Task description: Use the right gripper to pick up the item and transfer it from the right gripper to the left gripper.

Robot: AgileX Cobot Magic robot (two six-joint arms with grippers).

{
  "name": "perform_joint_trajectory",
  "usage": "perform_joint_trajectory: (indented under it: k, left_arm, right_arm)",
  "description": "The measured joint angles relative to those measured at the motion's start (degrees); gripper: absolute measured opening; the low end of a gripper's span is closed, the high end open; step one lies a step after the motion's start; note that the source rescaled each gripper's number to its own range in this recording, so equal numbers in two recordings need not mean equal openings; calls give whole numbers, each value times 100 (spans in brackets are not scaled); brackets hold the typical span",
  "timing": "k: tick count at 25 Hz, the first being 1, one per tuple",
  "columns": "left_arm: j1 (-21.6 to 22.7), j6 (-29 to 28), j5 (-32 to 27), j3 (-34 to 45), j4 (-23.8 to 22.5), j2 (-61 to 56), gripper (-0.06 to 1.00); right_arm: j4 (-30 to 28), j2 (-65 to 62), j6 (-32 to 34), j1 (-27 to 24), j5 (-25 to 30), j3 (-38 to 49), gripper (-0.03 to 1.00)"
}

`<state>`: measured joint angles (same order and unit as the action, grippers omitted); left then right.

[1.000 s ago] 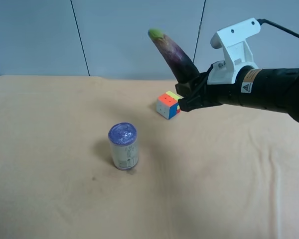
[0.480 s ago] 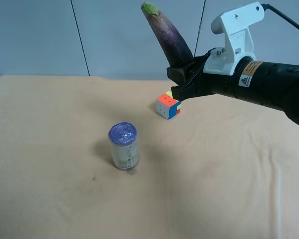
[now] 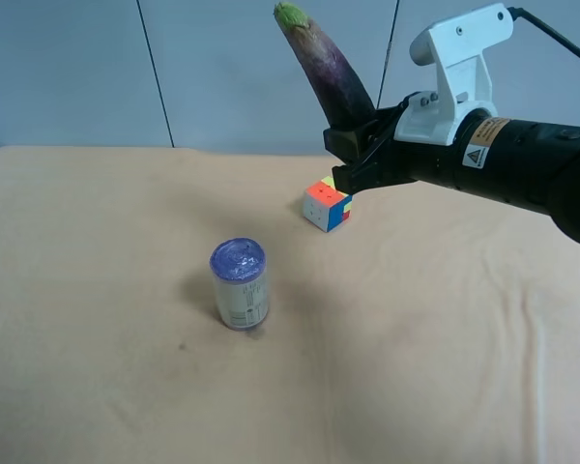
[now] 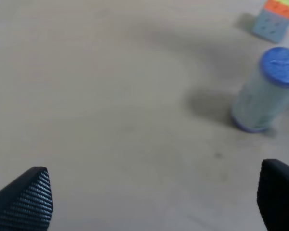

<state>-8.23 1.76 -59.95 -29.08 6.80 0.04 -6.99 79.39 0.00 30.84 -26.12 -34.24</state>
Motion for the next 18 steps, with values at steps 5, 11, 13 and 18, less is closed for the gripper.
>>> perform_joint_trajectory:
  k: [5,11,13,18]
  left_arm:
    - [0,242,410,-36,627,606,83]
    - [0,1420,1667,-72,1848,1798,99]
    - [0,1912,2003,-87,2374,2383,99]
    - [0,3778,2704,-87,4250,3864,99]
  right_arm:
    - [0,0,0,0,-257,0,0]
    - [0,0,0,0,-262,0,0]
    - [0,0,0,0,-262,0,0]
    - [0,0,0,0,-262,0,0]
